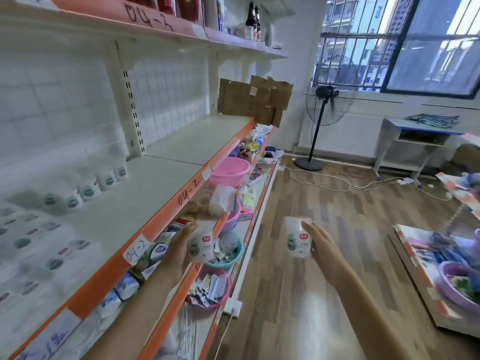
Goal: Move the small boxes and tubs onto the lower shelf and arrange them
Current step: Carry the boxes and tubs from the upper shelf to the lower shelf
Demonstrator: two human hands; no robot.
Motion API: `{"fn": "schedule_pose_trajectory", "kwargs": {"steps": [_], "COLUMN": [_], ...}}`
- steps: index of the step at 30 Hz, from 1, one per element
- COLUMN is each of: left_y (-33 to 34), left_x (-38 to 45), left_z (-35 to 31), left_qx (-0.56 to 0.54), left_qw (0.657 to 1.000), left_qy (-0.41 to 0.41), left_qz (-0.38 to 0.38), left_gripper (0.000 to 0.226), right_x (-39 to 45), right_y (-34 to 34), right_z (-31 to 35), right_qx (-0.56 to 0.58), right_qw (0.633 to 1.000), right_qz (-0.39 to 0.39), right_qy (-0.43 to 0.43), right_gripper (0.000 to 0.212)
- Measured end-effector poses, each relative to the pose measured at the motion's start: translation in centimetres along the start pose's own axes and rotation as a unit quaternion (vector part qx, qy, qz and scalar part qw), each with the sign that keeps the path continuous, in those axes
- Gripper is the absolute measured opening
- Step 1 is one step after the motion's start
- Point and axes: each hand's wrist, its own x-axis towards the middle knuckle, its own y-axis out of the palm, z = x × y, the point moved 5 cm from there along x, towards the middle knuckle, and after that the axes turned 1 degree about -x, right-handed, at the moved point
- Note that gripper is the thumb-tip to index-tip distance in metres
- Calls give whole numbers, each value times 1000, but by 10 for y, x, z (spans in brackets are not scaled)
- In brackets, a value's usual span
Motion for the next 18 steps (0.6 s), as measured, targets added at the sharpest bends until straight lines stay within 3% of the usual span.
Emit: {"fn": "schedule_pose_trajectory", "kwargs": {"steps": [3, 6, 10, 11, 13, 14, 18], "left_y": [11, 11, 0, -5, -19, -26, -63], "left_x": [39, 79, 118, 123, 128, 126, 109], "left_z": [-5, -12, -38, -46, -61, -68, -96], "left_qx": [-12, -11, -33, -45, -64, -71, -45], "left_qw": [1000, 997, 980, 973, 959, 951, 912], "left_qy": [16, 36, 42, 48, 63, 73, 98], "left_qz": [-24, -67, -190, -222, -270, -291, -395], "left_gripper": [66, 64, 29, 24, 23, 23, 43], "right_x": [54, 116, 199, 218, 253, 265, 289], "right_y": [-7, 2, 35, 46, 74, 89, 168], "right_z": [-5, 0, 15, 17, 23, 28, 41], "right_qx": [7, 9, 6, 2, 7, 2, 4], "right_qw": [1000, 998, 986, 980, 967, 962, 928], "right_qz": [14, 66, 165, 196, 253, 272, 373], "right_qy": [11, 7, 22, 22, 8, 6, 19], "right_gripper": [46, 49, 21, 25, 73, 87, 64]}}
